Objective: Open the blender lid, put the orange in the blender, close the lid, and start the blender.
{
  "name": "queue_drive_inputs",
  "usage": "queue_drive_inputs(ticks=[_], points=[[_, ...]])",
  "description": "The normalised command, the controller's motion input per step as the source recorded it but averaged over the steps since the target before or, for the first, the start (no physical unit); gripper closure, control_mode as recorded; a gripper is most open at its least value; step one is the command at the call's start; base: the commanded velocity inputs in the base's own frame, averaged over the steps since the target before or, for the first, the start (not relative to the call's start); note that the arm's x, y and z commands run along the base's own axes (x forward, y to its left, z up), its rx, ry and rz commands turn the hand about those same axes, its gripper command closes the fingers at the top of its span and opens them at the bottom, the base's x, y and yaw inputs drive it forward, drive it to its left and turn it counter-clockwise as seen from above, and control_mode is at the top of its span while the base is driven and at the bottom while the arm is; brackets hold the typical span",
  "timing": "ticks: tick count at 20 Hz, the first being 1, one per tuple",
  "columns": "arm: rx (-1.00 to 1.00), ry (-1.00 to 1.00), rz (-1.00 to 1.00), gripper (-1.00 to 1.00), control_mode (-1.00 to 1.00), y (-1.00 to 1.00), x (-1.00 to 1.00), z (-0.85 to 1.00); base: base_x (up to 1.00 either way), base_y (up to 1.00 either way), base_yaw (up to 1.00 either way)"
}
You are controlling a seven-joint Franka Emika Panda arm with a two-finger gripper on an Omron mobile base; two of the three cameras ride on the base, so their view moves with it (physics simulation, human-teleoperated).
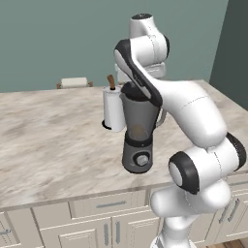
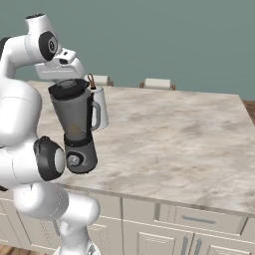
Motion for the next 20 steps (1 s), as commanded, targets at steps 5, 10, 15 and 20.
queue_drive_inputs(ticks=[5,10,15,20], points=[[0.0,0.0,0.0,1.0,-1.0,0.01,0.31,-0.1,0.0,0.0,0.0],[0.0,0.0,0.0,1.0,-1.0,0.0,0.15,-0.24,0.0,0.0,0.0],[0.0,0.0,0.0,1.0,-1.0,0.0,0.12,-0.28,0.0,0.0,0.0],[0.02,0.0,0.0,1.0,-1.0,0.0,0.0,-0.36,0.0,0.0,0.0]])
